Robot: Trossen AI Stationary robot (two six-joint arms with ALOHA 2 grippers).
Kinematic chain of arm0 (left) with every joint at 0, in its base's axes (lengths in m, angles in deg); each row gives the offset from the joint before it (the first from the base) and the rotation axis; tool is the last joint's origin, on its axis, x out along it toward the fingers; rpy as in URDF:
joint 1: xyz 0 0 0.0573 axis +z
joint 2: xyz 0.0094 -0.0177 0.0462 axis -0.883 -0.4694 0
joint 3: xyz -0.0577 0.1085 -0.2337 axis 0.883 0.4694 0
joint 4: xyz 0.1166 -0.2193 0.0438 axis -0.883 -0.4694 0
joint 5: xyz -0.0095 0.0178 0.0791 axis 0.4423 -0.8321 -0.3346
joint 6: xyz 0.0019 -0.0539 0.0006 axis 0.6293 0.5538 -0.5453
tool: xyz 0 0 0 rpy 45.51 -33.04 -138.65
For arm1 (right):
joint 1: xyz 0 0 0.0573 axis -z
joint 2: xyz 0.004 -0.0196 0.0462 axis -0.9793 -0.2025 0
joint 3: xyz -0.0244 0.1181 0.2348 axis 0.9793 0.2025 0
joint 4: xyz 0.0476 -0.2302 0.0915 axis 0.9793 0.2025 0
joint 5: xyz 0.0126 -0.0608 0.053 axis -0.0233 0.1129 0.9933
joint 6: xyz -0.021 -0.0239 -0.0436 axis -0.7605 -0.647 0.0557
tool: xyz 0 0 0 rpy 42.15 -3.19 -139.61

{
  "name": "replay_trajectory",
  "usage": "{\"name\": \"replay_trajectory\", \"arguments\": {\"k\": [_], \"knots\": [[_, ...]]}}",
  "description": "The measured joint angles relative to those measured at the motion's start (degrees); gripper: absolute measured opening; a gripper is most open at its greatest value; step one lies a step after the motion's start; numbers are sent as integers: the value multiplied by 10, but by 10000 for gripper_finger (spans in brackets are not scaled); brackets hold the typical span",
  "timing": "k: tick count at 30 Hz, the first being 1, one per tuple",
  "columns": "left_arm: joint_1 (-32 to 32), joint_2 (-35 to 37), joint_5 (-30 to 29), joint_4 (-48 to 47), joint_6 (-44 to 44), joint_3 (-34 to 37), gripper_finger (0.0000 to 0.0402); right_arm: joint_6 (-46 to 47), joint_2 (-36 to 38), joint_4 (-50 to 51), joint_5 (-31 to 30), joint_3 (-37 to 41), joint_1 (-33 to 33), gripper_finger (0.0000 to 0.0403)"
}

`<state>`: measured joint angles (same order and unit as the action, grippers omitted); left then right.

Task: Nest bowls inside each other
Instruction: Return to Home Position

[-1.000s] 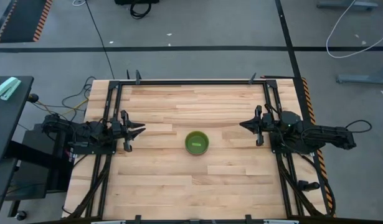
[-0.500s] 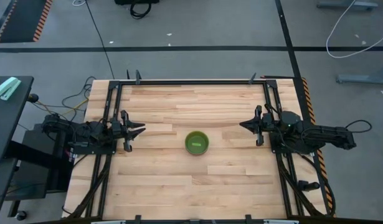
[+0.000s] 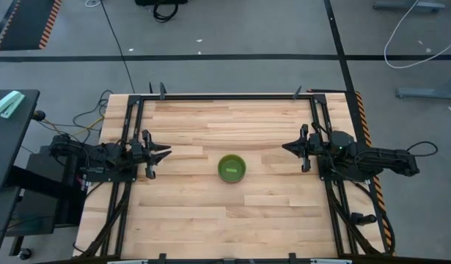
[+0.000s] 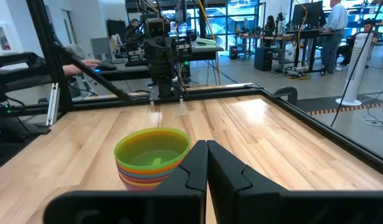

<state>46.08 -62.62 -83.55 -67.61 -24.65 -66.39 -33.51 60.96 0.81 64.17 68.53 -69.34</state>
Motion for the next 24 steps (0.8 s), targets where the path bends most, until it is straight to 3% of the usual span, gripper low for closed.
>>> {"name": "replay_trajectory", "arguments": {"k": [24], "knots": [[0, 0, 0, 0, 0, 0, 89, 0, 0, 0, 0, 0, 0, 13]]}}
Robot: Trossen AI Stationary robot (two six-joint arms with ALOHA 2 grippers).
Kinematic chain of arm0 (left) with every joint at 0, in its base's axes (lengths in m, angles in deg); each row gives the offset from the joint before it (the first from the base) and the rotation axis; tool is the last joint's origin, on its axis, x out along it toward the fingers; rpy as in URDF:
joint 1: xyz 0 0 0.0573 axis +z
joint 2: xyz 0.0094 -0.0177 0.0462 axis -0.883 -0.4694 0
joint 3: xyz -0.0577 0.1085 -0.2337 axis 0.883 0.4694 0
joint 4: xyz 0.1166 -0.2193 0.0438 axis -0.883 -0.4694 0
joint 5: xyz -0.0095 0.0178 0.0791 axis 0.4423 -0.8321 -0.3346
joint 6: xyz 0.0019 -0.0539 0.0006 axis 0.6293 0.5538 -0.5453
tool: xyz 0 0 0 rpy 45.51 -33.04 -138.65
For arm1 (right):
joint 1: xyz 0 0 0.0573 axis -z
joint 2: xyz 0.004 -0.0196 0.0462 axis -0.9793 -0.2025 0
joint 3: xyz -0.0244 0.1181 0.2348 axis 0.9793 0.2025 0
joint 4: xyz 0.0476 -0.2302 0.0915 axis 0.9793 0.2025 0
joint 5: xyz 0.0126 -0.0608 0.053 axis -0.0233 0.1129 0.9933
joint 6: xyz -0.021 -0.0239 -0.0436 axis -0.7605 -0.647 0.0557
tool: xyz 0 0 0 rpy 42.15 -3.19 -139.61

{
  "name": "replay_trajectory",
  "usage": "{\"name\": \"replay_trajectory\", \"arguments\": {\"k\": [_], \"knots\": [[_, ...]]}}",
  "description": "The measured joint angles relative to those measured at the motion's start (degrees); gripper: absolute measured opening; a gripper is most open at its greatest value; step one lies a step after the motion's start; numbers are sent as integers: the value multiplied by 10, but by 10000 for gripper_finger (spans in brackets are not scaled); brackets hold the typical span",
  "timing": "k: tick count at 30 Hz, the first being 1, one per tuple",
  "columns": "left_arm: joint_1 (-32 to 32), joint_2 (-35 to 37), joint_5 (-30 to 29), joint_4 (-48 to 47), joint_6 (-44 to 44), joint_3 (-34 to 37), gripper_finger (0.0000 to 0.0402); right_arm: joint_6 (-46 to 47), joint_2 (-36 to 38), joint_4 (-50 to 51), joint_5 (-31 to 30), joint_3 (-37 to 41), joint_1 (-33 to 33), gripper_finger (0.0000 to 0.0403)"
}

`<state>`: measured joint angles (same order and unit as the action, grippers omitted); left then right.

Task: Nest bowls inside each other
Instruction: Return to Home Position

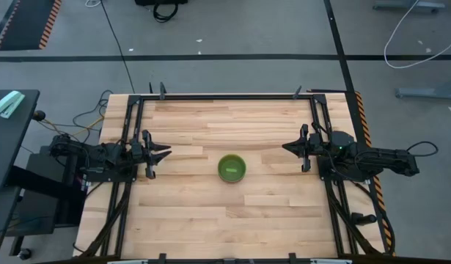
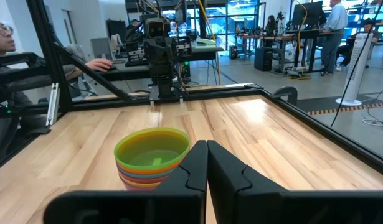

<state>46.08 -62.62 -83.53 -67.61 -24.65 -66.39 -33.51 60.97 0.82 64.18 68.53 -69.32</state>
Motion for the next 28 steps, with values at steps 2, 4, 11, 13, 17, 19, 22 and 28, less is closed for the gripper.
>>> {"name": "replay_trajectory", "arguments": {"k": [2, 4, 11, 13, 17, 19, 22, 28], "knots": [[0, 0, 0, 0, 0, 0, 91, 0, 0, 0, 0, 0, 0, 13], [0, 0, 0, 0, 0, 0, 91, 0, 0, 0, 0, 0, 0, 13], [0, 0, 0, 0, 0, 0, 82, 0, 0, 0, 0, 0, 0, 13], [0, 0, 0, 0, 0, 0, 81, 0, 0, 0, 0, 0, 0, 13], [0, 0, 0, 0, 0, 0, 81, 0, 0, 0, 0, 0, 0, 13], [0, 0, 0, 0, 0, 0, 83, 0, 0, 0, 0, 0, 0, 13], [0, 0, 0, 0, 0, 0, 87, 0, 0, 0, 0, 0, 0, 13], [0, 0, 0, 0, 0, 0, 87, 0, 0, 0, 0, 0, 0, 13]]}}
